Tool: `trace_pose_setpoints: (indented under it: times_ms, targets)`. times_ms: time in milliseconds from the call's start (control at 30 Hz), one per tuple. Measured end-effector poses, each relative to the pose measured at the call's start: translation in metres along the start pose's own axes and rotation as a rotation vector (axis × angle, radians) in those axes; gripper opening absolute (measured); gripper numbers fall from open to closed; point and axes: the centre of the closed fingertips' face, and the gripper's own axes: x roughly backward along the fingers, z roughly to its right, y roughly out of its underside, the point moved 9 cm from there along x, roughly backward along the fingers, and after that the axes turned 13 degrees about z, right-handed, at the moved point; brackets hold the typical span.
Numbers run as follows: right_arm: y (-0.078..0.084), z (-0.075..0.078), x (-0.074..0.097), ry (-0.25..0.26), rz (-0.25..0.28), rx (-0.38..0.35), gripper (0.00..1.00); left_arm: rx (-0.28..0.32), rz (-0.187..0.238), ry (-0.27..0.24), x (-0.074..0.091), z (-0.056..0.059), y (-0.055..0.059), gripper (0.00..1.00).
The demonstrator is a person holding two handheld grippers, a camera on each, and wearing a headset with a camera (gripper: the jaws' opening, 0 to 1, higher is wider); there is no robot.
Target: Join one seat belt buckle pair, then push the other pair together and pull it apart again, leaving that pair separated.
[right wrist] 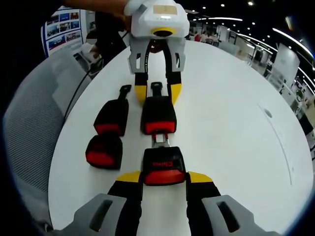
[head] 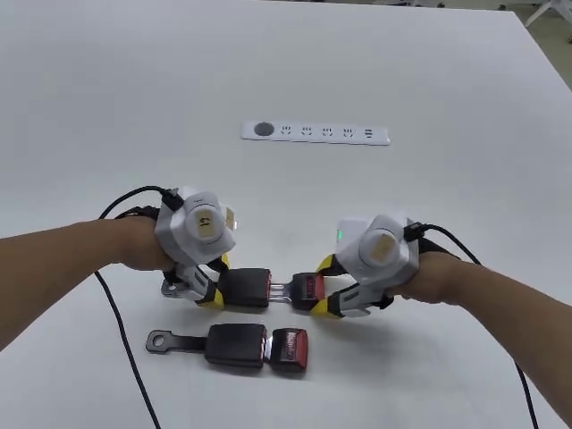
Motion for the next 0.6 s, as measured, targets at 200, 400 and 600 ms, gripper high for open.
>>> trace_pose_setpoints:
  times_ms: [200, 400, 600]
  targets:
    - [-0.0036, -0.0017, -0.0067, -0.001, -0.008, 0.006, 0.31, -0.005, 0.002, 0.002, 0.0, -0.0001, 0.0003, 0.31]
    - [-0.004, -0.0021, -0.0052, 0.001, -0.01, 0.015, 0.31, -0.007, 0.012, 0.0, -0.0004, 0.0004, 0.0015, 0.31]
    - [-0.0046, -0.0022, -0.005, 0.003, -0.011, 0.022, 0.31, -0.009, 0.006, -0.003, -0.0009, -0.0008, 0.0019, 0.31]
